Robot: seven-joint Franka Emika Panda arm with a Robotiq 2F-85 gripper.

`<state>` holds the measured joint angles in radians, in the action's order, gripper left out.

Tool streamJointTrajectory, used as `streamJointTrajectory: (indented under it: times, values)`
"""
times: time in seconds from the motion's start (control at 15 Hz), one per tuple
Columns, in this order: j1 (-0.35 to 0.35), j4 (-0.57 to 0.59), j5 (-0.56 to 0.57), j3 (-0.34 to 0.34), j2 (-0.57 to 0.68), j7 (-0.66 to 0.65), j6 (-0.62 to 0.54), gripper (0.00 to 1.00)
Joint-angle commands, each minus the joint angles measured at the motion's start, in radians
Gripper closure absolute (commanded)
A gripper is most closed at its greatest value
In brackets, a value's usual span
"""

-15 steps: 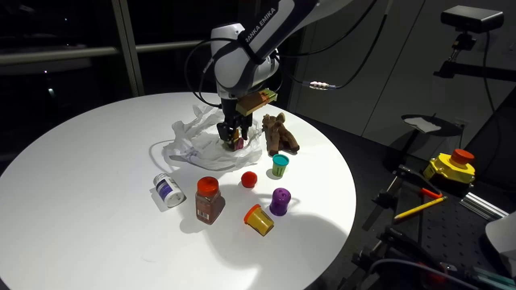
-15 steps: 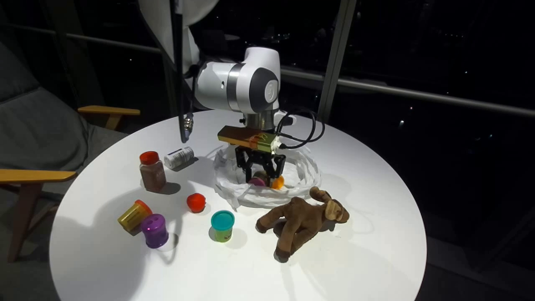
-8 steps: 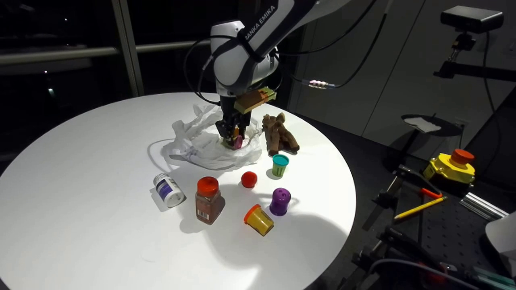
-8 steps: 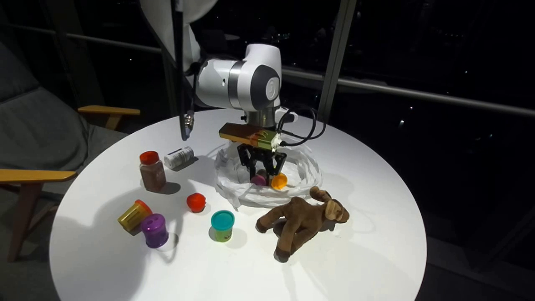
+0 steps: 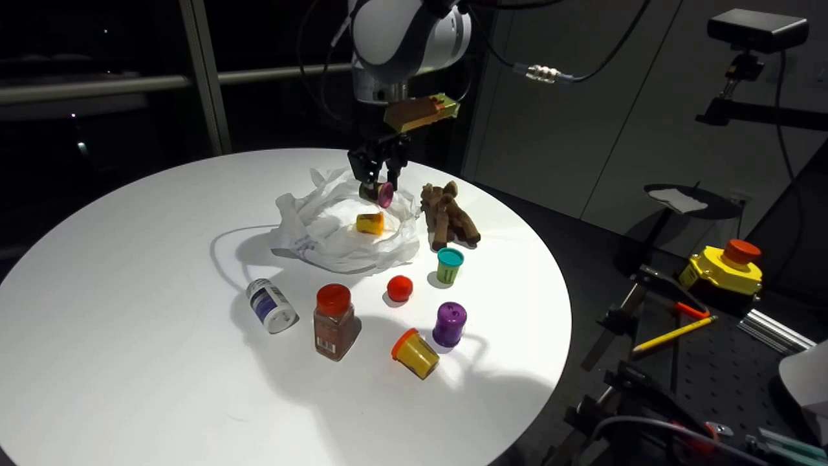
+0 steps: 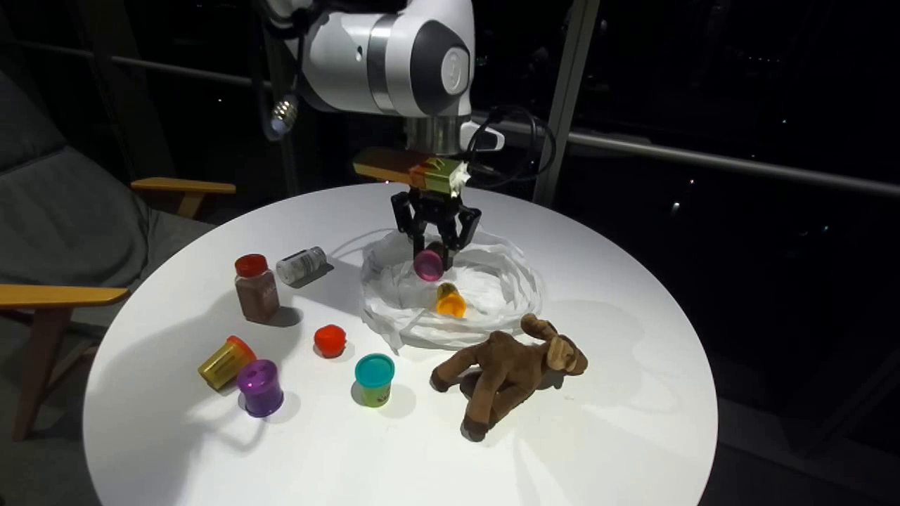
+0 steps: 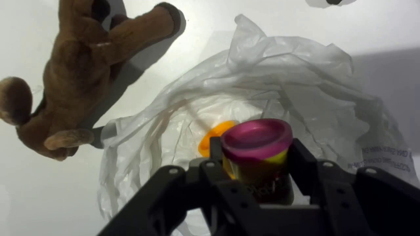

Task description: Remove the objects in the plastic and put them on the table

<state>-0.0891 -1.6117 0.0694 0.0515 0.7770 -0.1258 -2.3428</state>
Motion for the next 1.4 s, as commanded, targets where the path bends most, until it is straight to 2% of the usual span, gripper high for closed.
streamJointTrajectory:
  times: [0.0, 0.47, 0.6, 0.8, 0.93, 1.33]
  values:
    - [0.003, -0.245, -0.008, 0.005, -0.211, -0.038, 0.016, 0.73]
    - [0.047, -0.612, -0.025, 0.034, -0.455, -0.112, 0.252, 0.73]
    - [0.058, -0.650, -0.001, 0.054, -0.461, -0.139, 0.312, 0.73]
    - [0.080, -0.619, -0.007, 0.059, -0.375, -0.133, 0.302, 0.73]
    - [0.095, -0.572, -0.051, 0.040, -0.302, -0.114, 0.274, 0.73]
    - [0.084, -0.371, -0.097, 0.007, -0.072, -0.112, 0.322, 0.73]
